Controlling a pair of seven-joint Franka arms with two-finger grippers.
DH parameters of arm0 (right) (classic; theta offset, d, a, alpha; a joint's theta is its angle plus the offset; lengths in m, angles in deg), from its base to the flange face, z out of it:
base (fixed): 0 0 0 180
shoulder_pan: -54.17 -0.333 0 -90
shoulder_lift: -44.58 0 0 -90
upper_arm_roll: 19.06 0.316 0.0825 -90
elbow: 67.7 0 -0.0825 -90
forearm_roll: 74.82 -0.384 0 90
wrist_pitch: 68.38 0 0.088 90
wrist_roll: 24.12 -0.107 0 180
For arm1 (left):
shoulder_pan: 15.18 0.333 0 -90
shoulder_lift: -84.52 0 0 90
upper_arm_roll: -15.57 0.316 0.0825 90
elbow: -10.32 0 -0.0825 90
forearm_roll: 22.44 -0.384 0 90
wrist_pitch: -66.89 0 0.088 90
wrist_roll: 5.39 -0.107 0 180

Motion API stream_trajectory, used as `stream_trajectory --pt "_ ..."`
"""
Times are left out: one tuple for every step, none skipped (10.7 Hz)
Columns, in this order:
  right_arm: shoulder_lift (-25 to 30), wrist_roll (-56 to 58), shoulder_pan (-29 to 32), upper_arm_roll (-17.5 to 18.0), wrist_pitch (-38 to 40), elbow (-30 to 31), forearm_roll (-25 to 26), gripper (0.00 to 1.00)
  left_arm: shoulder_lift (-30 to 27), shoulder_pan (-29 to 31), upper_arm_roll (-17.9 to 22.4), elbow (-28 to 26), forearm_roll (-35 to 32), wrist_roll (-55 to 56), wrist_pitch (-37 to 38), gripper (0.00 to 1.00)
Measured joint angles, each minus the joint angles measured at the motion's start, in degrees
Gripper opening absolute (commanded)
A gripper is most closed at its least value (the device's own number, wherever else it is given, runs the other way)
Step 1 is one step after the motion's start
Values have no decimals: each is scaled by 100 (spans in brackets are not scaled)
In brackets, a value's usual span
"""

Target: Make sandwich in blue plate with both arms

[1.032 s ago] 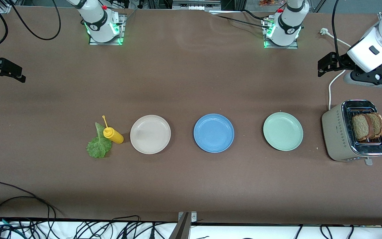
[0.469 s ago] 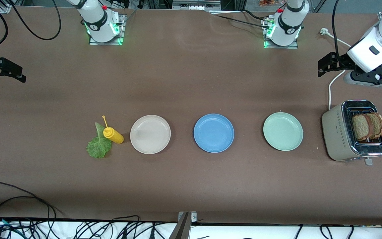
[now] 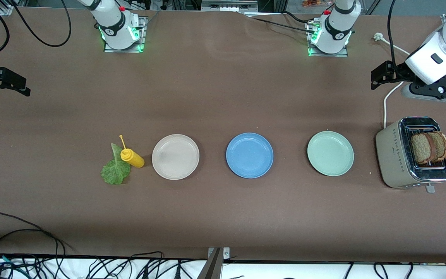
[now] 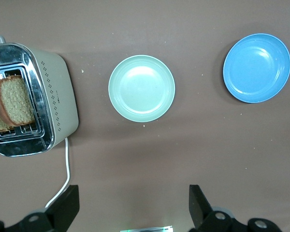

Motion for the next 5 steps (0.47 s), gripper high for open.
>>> stream_trajectory --pt "0 2 0 0 0 0 0 100 0 0 0 0 0 0 0 100" --pt "0 3 0 0 0 0 0 100 0 0 0 0 0 0 0 100" --pt "0 19 0 0 0 0 0 100 0 0 0 0 0 0 0 100" --pt "0 29 0 0 0 0 0 100 0 0 0 0 0 0 0 100" --pt "0 36 0 0 0 0 0 100 0 0 0 0 0 0 0 100"
